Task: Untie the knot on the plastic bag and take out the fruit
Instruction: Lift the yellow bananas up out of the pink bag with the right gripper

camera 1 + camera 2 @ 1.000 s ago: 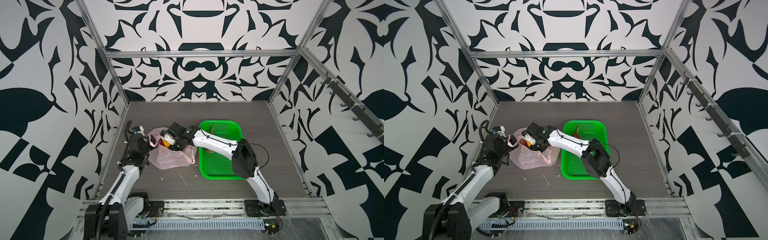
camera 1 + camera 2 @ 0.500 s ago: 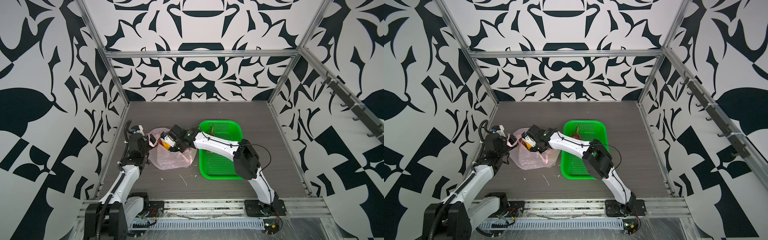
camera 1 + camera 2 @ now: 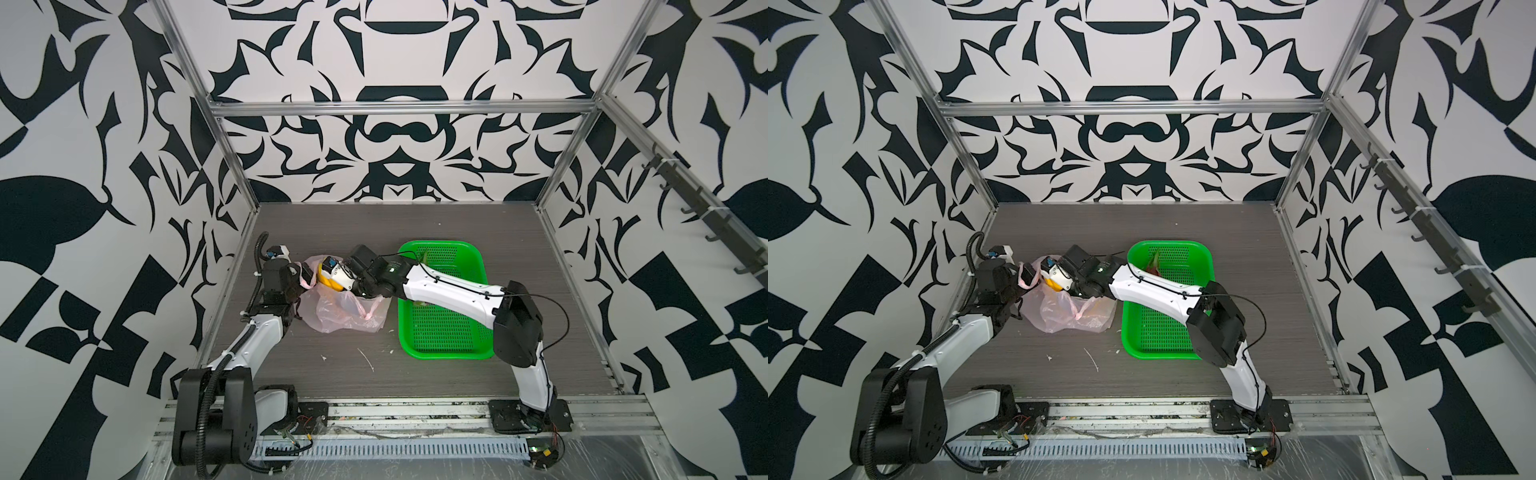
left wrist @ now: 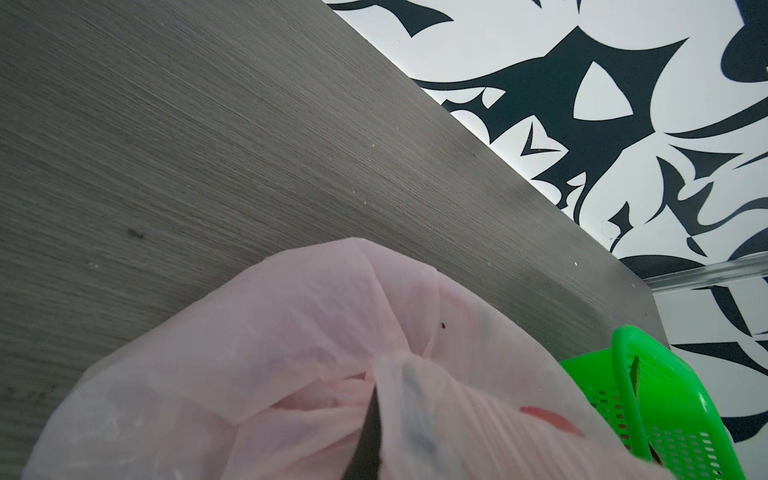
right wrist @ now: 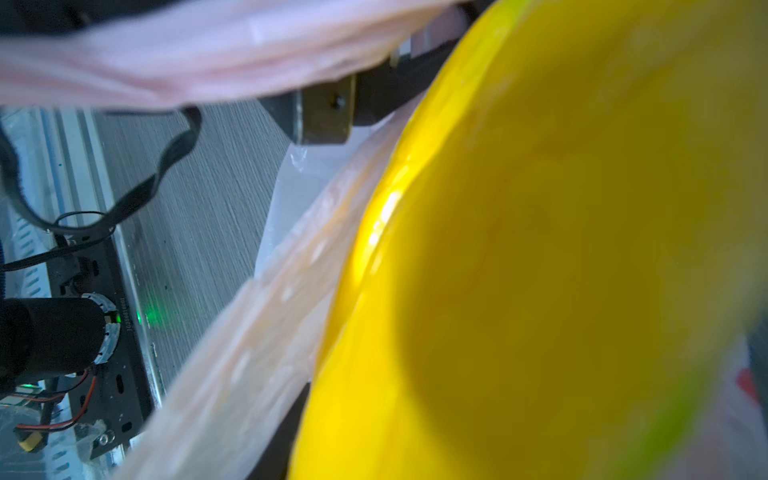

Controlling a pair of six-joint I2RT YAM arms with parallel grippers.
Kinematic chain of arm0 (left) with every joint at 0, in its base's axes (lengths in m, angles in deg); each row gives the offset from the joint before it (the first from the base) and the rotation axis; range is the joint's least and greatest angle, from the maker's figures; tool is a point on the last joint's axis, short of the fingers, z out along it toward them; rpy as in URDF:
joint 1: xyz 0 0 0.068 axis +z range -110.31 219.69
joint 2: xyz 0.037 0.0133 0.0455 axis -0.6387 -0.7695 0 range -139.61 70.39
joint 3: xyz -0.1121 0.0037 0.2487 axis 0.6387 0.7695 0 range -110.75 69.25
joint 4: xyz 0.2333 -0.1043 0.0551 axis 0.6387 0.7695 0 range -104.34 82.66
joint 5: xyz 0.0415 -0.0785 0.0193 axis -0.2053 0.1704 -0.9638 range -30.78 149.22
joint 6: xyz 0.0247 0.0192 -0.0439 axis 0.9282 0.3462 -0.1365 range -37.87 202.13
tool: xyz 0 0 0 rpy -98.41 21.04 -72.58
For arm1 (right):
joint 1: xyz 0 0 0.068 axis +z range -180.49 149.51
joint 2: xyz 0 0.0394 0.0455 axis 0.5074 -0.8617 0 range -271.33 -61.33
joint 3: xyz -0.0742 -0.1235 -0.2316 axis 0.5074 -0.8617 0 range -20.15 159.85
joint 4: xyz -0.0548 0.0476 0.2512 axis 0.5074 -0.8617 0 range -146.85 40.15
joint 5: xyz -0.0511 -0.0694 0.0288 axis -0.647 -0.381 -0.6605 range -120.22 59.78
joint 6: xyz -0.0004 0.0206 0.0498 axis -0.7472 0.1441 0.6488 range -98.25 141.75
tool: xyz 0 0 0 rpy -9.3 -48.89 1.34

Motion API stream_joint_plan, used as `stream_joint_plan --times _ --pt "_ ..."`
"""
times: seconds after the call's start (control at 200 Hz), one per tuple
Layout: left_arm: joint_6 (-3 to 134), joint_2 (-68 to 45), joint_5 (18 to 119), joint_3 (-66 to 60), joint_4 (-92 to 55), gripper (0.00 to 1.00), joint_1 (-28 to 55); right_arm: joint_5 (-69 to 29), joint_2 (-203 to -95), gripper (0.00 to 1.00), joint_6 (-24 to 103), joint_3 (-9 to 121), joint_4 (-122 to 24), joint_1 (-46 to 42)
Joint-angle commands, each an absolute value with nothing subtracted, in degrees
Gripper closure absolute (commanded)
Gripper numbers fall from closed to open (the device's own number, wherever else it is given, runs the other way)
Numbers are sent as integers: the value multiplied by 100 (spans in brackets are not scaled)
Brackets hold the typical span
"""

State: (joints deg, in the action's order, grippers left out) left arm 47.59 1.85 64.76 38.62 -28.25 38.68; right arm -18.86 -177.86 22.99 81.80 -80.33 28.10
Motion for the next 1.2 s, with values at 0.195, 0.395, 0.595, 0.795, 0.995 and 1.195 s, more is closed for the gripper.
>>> stream_joint_plan --times 0.195,0.395,0.595,0.795,0.995,1.195 --pt "4689 524 6656 3897 -2682 100 3890 -2021 -17312 78 2366 7839 -7096 2842" --pt "4711 960 6743 4036 -2390 100 3890 -2355 -17068 78 2530 7492 -6570 2848" --pt "4741 1313 6751 4225 -2178 100 3890 -2573 -16725 79 2676 7021 -5902 2847" --pt "4758 1449 6757 4311 -2075 100 3890 -2574 -16472 79 2676 6763 -5515 2848" --pt "4739 1535 6801 4350 -2040 100 3888 -2650 -16294 79 2759 6601 -5148 2843" --pt "4732 1597 6845 4415 -2040 100 3884 -2815 -16360 80 2951 6674 -4722 2855"
